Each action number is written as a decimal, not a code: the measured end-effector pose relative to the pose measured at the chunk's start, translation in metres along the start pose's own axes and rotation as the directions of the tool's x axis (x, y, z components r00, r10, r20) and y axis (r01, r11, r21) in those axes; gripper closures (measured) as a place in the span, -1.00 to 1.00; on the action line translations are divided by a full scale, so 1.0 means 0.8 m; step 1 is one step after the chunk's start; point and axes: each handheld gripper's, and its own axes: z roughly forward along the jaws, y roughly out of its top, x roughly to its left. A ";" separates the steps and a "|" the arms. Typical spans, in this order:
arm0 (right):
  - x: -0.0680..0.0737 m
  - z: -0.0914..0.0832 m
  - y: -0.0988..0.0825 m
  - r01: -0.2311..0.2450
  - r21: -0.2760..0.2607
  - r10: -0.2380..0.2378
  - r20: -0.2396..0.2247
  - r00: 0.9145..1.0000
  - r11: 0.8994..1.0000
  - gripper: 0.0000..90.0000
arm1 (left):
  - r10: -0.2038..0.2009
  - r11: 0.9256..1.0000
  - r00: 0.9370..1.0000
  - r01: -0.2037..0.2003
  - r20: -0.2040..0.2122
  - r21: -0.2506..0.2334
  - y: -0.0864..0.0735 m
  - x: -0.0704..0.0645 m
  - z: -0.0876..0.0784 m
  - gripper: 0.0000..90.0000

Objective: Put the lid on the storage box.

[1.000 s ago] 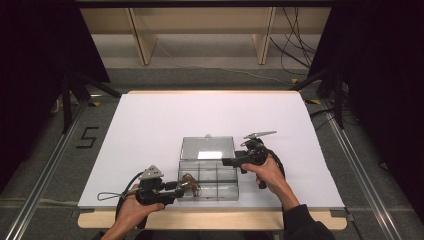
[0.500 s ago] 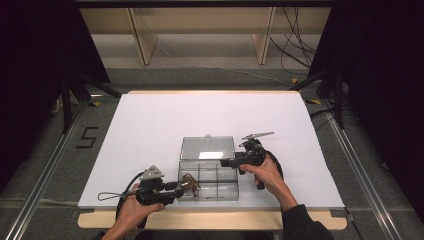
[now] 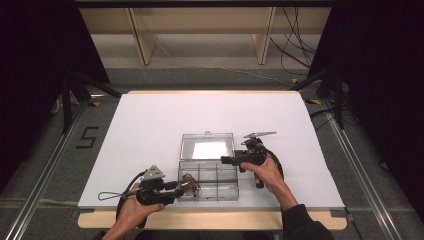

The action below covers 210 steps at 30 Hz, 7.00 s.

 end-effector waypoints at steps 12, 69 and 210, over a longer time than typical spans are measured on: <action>-0.002 -0.006 0.005 0.018 -0.073 -0.018 0.004 1.000 0.997 -0.11 | -0.002 1.000 1.000 0.002 -0.003 -0.001 0.000 0.000 0.000 0.27; 0.031 -0.044 0.024 0.127 -0.224 -0.128 0.009 0.992 0.966 0.43 | -0.016 0.999 1.000 0.016 0.016 -0.029 0.001 0.002 -0.006 0.28; 0.115 -0.096 -0.067 0.344 -0.095 -0.318 0.217 0.923 0.934 0.46 | 0.036 0.999 0.998 -0.034 0.048 -0.032 -0.041 -0.007 -0.060 -0.16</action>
